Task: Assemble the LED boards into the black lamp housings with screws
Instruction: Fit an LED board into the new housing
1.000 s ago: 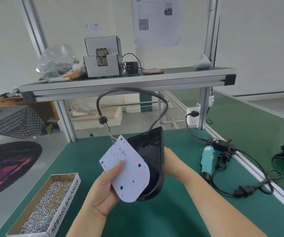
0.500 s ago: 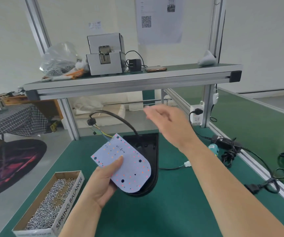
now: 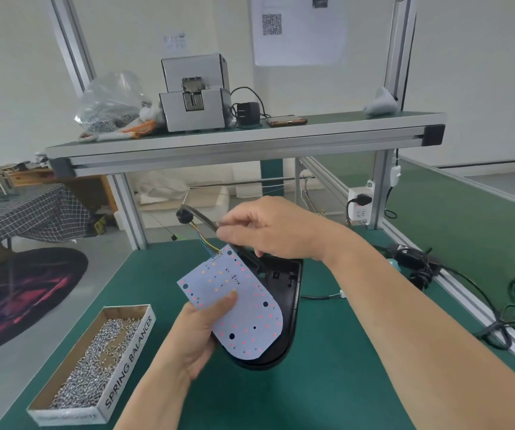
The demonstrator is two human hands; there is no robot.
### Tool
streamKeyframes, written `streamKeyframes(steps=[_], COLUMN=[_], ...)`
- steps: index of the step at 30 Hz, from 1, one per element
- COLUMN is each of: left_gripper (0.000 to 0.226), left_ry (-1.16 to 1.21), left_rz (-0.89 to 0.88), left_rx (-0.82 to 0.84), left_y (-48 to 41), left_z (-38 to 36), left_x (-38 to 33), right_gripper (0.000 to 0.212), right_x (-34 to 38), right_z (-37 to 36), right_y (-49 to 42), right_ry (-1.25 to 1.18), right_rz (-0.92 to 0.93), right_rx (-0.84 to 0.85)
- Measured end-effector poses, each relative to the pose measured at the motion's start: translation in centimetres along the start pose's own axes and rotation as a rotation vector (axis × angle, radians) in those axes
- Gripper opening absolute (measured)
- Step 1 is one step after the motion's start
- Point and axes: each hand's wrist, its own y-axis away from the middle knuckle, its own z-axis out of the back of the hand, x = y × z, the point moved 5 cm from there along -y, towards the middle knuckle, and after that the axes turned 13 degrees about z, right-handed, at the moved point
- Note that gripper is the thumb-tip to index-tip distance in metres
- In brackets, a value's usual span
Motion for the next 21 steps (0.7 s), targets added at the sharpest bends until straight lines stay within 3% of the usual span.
streamKeyframes(steps=[4,9,12,14,16,18,21], left_gripper=[0.028,0.027,0.027,0.030,0.040,0.043,0.043], left_ry=[-0.035,0.106,0.162,0.142,0.097,0.034,-0.067], left_rz=[-0.029,-0.021,-0.053,-0.057,-0.051,-0.040,-0.038], left_rx=[0.014,0.035,0.039,0.059,0.071,0.064,0.079], left_y=[0.1,0.3,0.3,0.3,0.4,0.5,0.8], left_z=[-0.4,0.7,0.9,0.4,-0.2,-0.7,-1.1], left_x=[0.0,-0.1,-0.5,-0.5,-0.2,0.3,0.7], right_gripper=[0.025,0.013,0.004,0.007,0.017,0.014,0.019], right_x=[0.2,-3.0,-5.1,-6.0,-6.5,-6.7,-7.2], right_z=[-0.7,0.5,-0.9,-2.0,-3.0,-3.8,-3.6], right_y=[-0.4,1.0,2.5,3.1,3.4,3.4,3.9], right_ry=[0.043,0.032,-0.069,0.113,0.408,0.596,0.489], right_rz=[0.056,0.000,-0.088,-0.116,-0.157,-0.211,-0.264], right_rx=[0.037,-0.239,-0.316,-0.271,-0.149,-0.006,0.183])
